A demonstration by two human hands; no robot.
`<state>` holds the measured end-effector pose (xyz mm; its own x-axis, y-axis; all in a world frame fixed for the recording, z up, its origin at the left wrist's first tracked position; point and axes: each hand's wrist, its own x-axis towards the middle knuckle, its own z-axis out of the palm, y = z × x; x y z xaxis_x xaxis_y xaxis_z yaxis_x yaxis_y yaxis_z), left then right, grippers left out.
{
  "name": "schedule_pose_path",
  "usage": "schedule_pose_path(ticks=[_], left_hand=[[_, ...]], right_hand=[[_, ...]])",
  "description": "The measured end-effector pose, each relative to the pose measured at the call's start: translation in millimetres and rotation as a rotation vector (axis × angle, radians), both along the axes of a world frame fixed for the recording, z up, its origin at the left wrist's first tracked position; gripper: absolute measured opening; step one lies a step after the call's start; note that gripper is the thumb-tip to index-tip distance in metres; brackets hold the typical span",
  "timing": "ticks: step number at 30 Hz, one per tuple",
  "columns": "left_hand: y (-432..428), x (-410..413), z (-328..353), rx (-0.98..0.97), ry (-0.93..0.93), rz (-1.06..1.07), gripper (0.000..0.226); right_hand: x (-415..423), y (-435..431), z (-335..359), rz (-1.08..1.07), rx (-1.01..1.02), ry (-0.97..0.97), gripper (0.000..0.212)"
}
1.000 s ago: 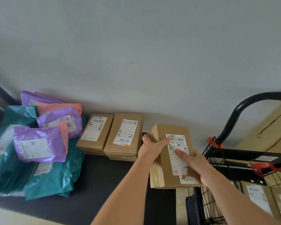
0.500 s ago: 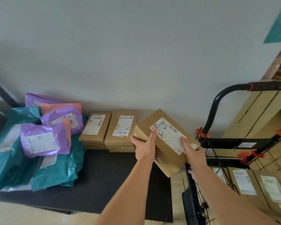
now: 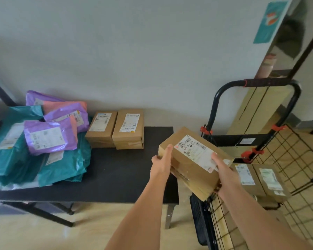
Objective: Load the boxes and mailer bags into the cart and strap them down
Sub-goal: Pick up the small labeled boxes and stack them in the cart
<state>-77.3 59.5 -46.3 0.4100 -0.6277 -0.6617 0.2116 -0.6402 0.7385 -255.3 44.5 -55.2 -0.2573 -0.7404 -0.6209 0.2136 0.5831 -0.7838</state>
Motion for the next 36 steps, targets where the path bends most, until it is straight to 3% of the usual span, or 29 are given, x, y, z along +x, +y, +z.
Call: schedule_pose_path(ticks=[6, 10, 12, 18, 25, 31, 36], left_hand=[[-17.5, -33.3, 14.7, -0.096, -0.236, -0.139, 0.079], [-36.8, -72.1, 25.2, -0.139, -0.262, -0.265, 0.040], [-42.0, -100.9, 26.8, -0.156, -0.263, -0.328, 0.030], [-53.7, -196.8, 16.0, -0.182, -0.228, -0.416, 0.025], [-77.6, -319.2, -7.3, -0.139, -0.245, -0.365, 0.045], [-87.9, -400.3, -47.8, -0.021, -0.222, -0.316, 0.039], [-83.7, -420.9, -111.3, 0.149, -0.246, -0.351, 0.023]], right_hand=[[-56.5, 13.5, 9.6, -0.053, -0.023, 0.024, 0.080], [-101.6, 17.6, 14.9, -0.062, -0.046, -0.013, 0.076], [-127.5, 17.7, 16.2, -0.070, -0.051, -0.029, 0.077], [-219.4, 7.5, 10.2, -0.133, -0.010, -0.011, 0.079], [-342.4, -33.2, -0.8, -0.069, 0.033, 0.026, 0.080], [-426.9, -68.8, -36.0, 0.003, 0.066, 0.155, 0.070], [-451.1, -73.0, -92.9, 0.157, 0.093, 0.364, 0.067]])
